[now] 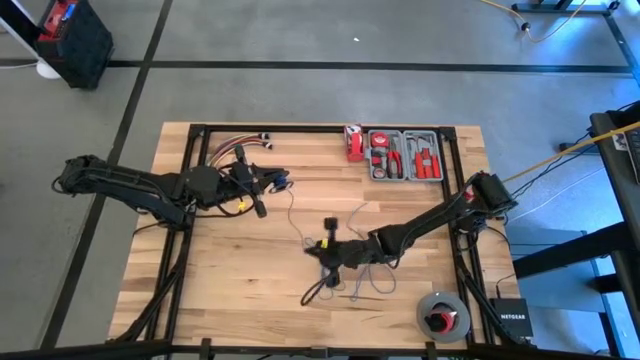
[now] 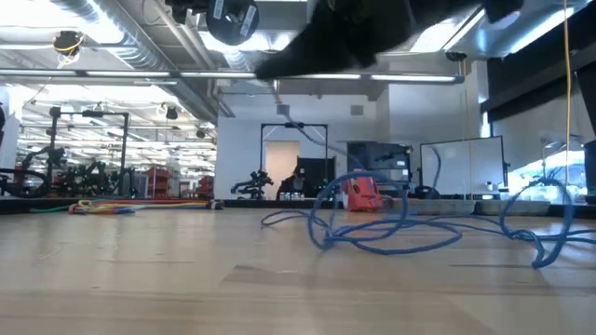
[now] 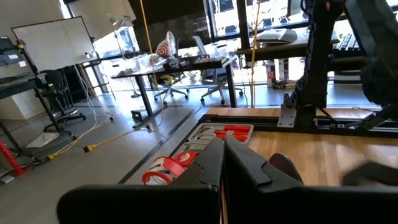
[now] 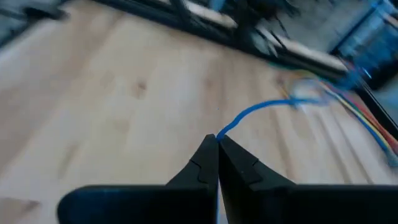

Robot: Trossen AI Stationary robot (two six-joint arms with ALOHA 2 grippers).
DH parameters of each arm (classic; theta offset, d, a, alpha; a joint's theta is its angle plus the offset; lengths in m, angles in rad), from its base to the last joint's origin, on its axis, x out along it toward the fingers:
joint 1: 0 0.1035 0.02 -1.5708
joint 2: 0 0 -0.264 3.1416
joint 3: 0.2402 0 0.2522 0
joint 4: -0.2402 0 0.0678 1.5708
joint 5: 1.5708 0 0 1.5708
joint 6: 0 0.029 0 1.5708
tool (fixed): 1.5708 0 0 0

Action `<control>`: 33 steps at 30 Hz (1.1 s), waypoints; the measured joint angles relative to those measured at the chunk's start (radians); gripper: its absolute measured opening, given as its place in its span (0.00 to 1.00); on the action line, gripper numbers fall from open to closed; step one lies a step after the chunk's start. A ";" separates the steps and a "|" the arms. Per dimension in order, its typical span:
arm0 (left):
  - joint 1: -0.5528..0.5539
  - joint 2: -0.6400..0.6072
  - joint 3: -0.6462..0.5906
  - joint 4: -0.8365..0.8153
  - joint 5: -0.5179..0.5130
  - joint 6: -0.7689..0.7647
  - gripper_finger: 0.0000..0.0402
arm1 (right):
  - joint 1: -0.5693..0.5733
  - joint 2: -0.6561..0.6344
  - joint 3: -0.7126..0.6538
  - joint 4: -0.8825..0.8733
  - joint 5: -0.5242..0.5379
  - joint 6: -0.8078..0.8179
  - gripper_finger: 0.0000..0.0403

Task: Coil cords
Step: Uncoil the blue wire from the black spool

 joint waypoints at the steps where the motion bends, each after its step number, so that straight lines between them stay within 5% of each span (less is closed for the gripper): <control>1: 0.000 0.000 0.000 0.001 0.000 -0.001 0.01 | 0.000 0.017 0.014 0.023 -0.031 -0.030 0.01; 16: 0.027 0.019 0.000 0.002 -0.011 -0.040 0.01 | 0.041 0.101 0.467 -0.286 -0.201 -0.235 0.01; 20: 0.041 0.035 0.000 -0.003 -0.011 -0.041 0.01 | 0.076 0.093 0.619 -0.432 -0.104 -0.316 0.01; 26: 0.043 0.041 0.000 -0.026 -0.011 -0.010 0.01 | 0.126 0.048 0.802 -0.667 0.212 -0.350 0.01; 33: 0.041 0.040 0.000 -0.034 -0.011 0.002 0.01 | 0.186 -0.087 0.836 -0.922 0.571 -0.270 0.01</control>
